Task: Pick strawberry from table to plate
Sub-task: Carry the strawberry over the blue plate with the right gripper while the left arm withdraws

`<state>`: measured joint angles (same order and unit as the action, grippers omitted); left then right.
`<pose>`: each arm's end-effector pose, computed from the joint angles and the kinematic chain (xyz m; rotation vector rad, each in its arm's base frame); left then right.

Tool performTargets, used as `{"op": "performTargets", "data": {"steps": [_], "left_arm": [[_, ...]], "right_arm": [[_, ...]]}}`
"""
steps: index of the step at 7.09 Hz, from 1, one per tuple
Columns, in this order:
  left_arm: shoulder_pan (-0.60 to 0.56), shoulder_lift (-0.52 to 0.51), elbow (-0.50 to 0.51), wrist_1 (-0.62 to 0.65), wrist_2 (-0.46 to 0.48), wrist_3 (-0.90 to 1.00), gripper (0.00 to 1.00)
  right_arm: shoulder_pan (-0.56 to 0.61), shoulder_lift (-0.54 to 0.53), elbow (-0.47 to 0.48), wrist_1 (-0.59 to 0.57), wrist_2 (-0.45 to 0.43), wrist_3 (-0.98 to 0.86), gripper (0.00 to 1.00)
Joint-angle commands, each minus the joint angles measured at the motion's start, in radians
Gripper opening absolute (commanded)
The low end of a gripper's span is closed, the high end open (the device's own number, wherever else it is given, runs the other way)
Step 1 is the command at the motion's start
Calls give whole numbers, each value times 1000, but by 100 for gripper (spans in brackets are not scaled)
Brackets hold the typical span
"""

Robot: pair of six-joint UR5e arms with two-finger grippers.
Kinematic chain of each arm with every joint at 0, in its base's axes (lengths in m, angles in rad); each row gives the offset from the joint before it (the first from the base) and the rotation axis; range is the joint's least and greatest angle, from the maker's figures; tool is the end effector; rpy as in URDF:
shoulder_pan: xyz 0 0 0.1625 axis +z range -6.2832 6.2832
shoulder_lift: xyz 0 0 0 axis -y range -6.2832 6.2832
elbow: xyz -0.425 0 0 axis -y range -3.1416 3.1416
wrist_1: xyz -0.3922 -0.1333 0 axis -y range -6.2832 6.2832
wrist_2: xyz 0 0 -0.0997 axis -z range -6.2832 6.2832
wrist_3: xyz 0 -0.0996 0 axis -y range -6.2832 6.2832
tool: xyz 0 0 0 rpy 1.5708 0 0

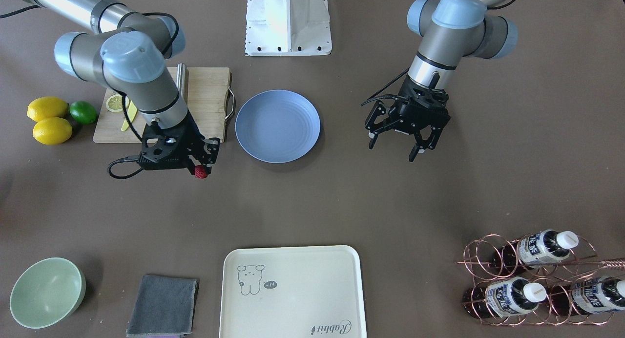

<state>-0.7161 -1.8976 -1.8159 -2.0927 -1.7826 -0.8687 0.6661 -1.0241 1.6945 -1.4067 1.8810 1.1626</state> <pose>0.3777 -0.4776 0.3089 0.5650 0.9507 0.1033 -0.4597 -0.4921 0.2717 0.1726 -0.8603 0.1117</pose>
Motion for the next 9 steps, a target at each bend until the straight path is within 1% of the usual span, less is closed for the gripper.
{"op": "performTargets", "data": {"steps": [1,2,3,4,6,7,8,9], "left_arm": [[-163,133,-3,2,-287,118,98],[-218,199,-6,3,-369,229,98],[-248,257,-5,5,-429,300,98],[-273,305,-3,5,-434,324,98],[-336,392,-2,22,-436,459,98],[-367,393,-6,104,-433,527,98],[-415,393,-7,171,-426,615,98],[-474,391,-3,230,-426,711,98]], "right_arm": [[-110,114,27,-140,-74,80,0],[-159,151,28,-162,-97,116,0],[-207,162,28,-164,-133,117,0],[-233,170,22,-161,-157,117,0],[-238,162,13,-156,-160,100,0],[-243,165,1,-155,-164,97,0],[-250,168,-15,-152,-195,94,0],[-252,168,-30,-150,-197,80,0]]}}
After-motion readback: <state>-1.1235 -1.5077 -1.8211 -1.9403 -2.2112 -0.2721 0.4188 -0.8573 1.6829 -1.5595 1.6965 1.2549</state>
